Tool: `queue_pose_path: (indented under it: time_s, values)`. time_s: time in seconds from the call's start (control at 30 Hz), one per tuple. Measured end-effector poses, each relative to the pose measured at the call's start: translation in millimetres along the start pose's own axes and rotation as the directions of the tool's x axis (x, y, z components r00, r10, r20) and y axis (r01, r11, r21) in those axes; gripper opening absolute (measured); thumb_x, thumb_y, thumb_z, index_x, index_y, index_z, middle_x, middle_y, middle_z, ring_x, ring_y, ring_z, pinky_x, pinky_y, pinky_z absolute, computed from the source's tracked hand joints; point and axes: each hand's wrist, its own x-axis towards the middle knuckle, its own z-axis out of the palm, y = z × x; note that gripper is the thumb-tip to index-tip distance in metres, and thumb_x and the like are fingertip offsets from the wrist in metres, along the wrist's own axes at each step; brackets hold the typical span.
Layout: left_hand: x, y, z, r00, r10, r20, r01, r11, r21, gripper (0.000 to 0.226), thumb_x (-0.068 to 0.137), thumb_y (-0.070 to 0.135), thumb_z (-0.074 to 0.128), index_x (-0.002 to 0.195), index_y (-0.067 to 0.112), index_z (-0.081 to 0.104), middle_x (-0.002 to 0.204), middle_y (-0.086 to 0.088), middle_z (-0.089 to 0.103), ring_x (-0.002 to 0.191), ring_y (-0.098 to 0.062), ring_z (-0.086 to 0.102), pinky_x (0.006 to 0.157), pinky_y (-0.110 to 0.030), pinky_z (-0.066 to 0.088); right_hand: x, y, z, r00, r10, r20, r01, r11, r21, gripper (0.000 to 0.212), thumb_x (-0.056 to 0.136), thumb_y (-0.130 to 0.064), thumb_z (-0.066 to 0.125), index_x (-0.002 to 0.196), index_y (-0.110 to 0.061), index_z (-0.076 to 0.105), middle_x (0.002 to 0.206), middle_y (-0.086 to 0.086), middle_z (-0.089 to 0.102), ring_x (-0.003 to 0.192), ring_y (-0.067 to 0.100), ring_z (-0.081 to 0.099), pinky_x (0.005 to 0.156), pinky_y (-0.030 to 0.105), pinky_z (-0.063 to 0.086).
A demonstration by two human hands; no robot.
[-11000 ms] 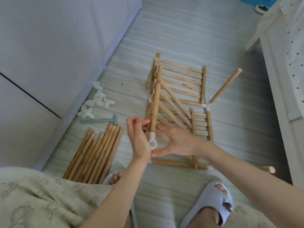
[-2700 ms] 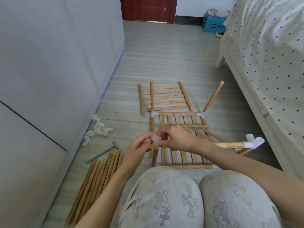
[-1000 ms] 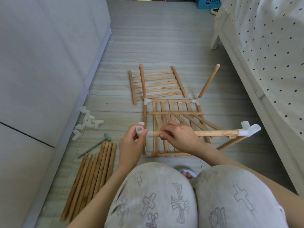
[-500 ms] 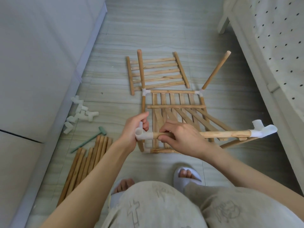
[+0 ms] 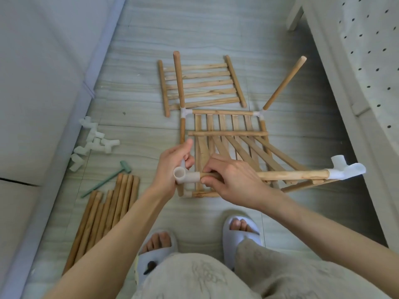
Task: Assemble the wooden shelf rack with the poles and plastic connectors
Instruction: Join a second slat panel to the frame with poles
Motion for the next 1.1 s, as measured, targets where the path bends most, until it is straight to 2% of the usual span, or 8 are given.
queue_pose_path:
  time_s: [0.2, 0.27, 0.37, 0.47, 0.67, 0.77, 0.97, 1.1]
  values:
    - [-4.8, 8.7, -9.0, 0.997, 0.078, -0.013, -0.069, 0.942, 0.328, 0.049, 0.091, 0.039, 0.055, 0.051, 0.014, 0.042, 0.046, 0.007, 0.039, 0.043, -0.003, 0.036, 0.045, -0.01, 0.031, -0.3, -7.0, -0.4, 0.998, -0.027, 0.051, 0.03, 0.999, -0.044, 0.026, 0.09, -0.037, 0.056, 0.102, -0.014, 0.06, 0.091, -0.009, 0.047, 0.071, 0.014, 0.05, 0.063, 0.028, 0.038]
    - [-4.8, 8.1, -11.5, 0.998, 0.057, -0.039, -0.038, 0.929, 0.369, 0.049, 0.09, 0.042, 0.057, 0.051, 0.015, 0.043, 0.044, 0.01, 0.039, 0.041, -0.003, 0.036, 0.046, -0.014, 0.031, -2.0, -6.3, 1.3, 0.997, -0.051, 0.05, 0.054, 0.996, -0.077, 0.033, 0.09, -0.042, 0.055, 0.108, -0.015, 0.062, 0.097, -0.004, 0.054, 0.076, 0.017, 0.056, 0.064, 0.029, 0.042]
    - [-0.6, 9.8, -11.3, 0.996, -0.025, -0.091, 0.059, 0.918, 0.392, 0.048, 0.086, 0.046, 0.058, 0.051, 0.015, 0.047, 0.045, 0.008, 0.046, 0.046, -0.009, 0.042, 0.054, -0.026, 0.032, -3.0, -5.9, 4.6, 0.996, -0.083, 0.012, 0.084, 0.99, -0.112, 0.037, 0.092, -0.045, 0.05, 0.111, -0.017, 0.065, 0.098, -0.002, 0.058, 0.074, 0.019, 0.059, 0.061, 0.033, 0.047]
    - [5.2, 11.6, -7.1, 0.991, -0.089, -0.105, 0.125, 0.9, 0.417, 0.047, 0.084, 0.045, 0.059, 0.05, 0.015, 0.046, 0.044, 0.007, 0.044, 0.047, -0.011, 0.042, 0.053, -0.027, 0.031, -0.3, -5.2, 9.0, 0.993, -0.11, -0.028, 0.104, 0.98, -0.169, 0.038, 0.091, -0.05, 0.05, 0.108, -0.02, 0.067, 0.095, -0.002, 0.06, 0.066, 0.019, 0.059, 0.053, 0.035, 0.047]
    - [9.9, 4.8, -3.4, 0.998, 0.041, -0.041, -0.02, 0.905, 0.425, 0.048, 0.085, 0.016, 0.053, 0.04, 0.015, 0.037, 0.043, 0.003, 0.03, 0.041, -0.007, 0.027, 0.045, -0.019, 0.025, 0.0, -1.7, 18.2, 0.961, -0.183, -0.207, 0.137, 0.966, -0.22, 0.028, 0.084, -0.042, 0.063, 0.081, -0.015, 0.073, 0.074, -0.002, 0.062, 0.044, 0.016, 0.05, 0.033, 0.022, 0.031]
    - [9.6, -0.1, -6.0, 0.994, 0.095, -0.044, -0.07, 0.914, 0.401, 0.046, 0.087, 0.01, 0.049, 0.042, 0.014, 0.037, 0.039, 0.009, 0.031, 0.039, -0.004, 0.027, 0.04, -0.015, 0.024, 2.4, 3.0, 20.7, 0.943, -0.239, -0.232, 0.186, 0.956, -0.227, 0.036, 0.086, -0.045, 0.053, 0.079, -0.015, 0.072, 0.075, -0.005, 0.062, 0.044, 0.012, 0.048, 0.034, 0.019, 0.026]
    - [10.8, 1.4, -3.7, 0.996, 0.065, -0.063, -0.035, 0.918, 0.394, 0.044, 0.088, 0.008, 0.047, 0.045, 0.012, 0.037, 0.038, 0.01, 0.032, 0.039, -0.004, 0.028, 0.041, -0.017, 0.025, 4.6, 5.9, 17.5, 0.936, -0.275, -0.221, 0.227, 0.949, -0.22, 0.037, 0.086, -0.044, 0.048, 0.078, -0.015, 0.071, 0.073, -0.005, 0.061, 0.043, 0.012, 0.047, 0.035, 0.018, 0.024]
    - [6.7, 3.0, -2.5, 0.997, 0.068, -0.039, -0.047, 0.921, 0.388, 0.048, 0.088, 0.008, 0.045, 0.041, 0.016, 0.038, 0.045, 0.002, 0.036, 0.045, -0.008, 0.033, 0.052, -0.026, 0.028, 0.3, 3.3, 14.3, 0.942, -0.258, -0.212, 0.214, 0.954, -0.211, 0.027, 0.081, -0.042, 0.067, 0.079, -0.016, 0.073, 0.07, -0.003, 0.061, 0.043, 0.013, 0.049, 0.033, 0.021, 0.032]
